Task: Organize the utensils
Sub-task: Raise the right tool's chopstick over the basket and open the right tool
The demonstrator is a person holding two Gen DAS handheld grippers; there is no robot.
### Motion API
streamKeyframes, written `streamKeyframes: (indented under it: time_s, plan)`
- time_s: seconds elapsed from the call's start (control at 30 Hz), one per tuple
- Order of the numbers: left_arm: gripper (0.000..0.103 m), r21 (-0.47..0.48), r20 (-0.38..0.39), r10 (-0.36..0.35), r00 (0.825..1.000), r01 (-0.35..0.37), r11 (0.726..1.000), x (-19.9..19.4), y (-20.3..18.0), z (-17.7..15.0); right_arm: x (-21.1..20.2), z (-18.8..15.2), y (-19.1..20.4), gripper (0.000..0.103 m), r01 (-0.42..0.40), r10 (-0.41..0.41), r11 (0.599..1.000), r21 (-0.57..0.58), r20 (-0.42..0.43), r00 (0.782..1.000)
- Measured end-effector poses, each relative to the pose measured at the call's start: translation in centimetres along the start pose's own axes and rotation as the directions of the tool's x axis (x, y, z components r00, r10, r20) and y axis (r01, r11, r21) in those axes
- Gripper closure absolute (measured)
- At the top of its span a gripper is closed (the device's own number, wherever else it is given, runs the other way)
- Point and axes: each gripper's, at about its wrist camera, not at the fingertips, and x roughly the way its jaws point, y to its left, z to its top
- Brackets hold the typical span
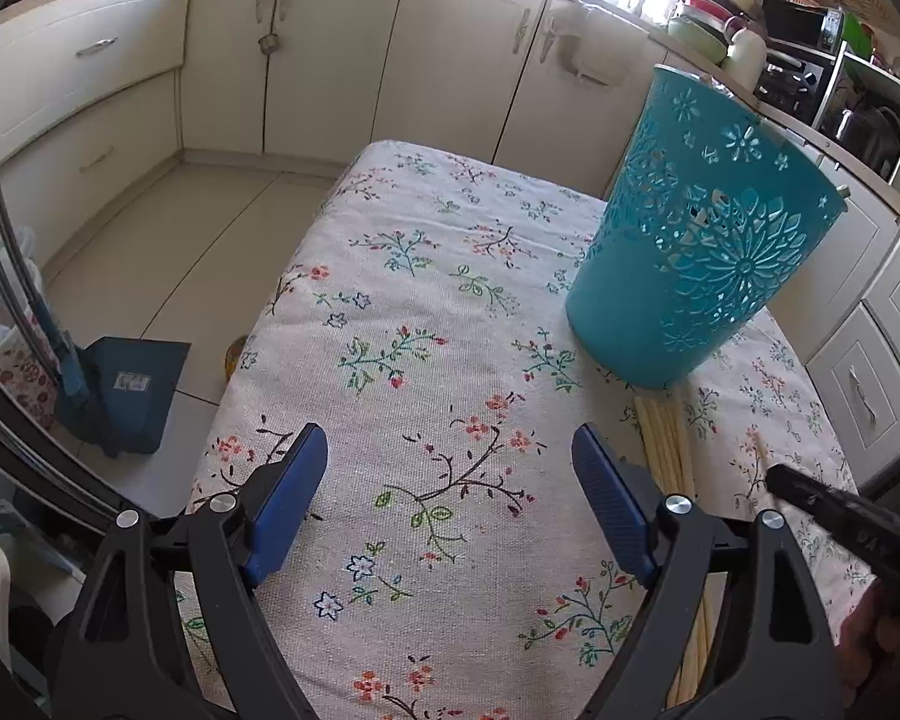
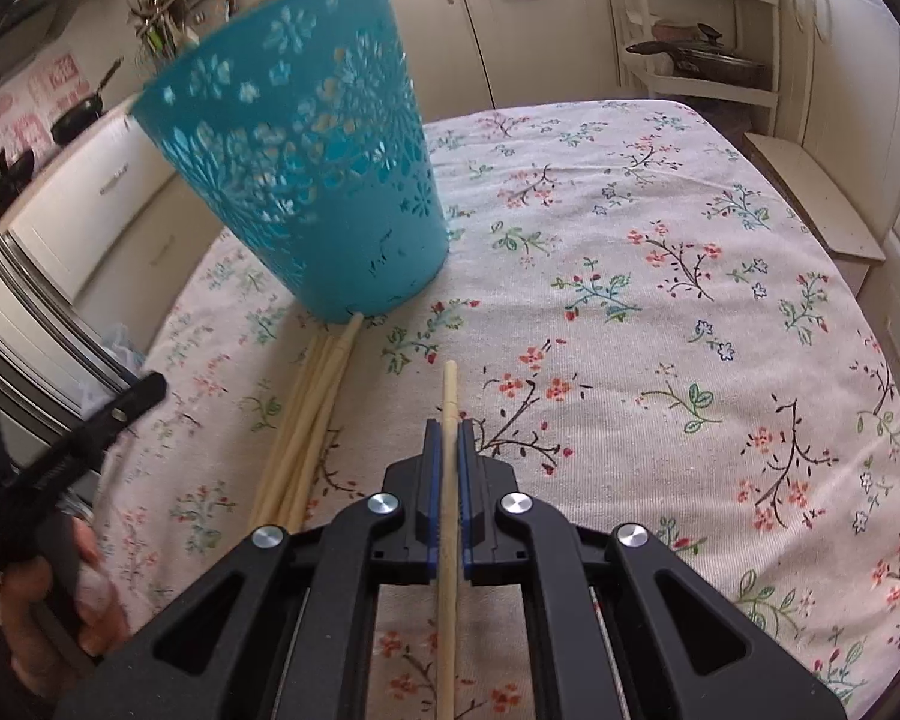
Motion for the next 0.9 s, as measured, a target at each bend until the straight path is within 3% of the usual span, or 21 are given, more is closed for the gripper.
streamKeyframes:
  time_s: [0.27,0.63,0.9]
  plan:
    - [0.023,-0.007,-0.025,0.010,1.000,-0.010,1.000,0.5,0.0,-0.1,-5.5,1.7,0.2,0.097,-0.133,0.126,0.990,0.041,0.142,0.982]
    - [0.023,-0.007,-0.034,0.009,0.999,-0.009,1.000,0.6,-0.1,-0.2,-8.1,3.5,-0.3,0.097,-0.258,0.237,0.963,0.072,0.219,0.947]
    - [0.023,0.013,-0.047,0.014,0.999,-0.014,1.000,0.9,-0.5,-0.2,-9.6,9.7,1.7,0.097,-0.359,0.328,0.932,0.037,0.332,0.884]
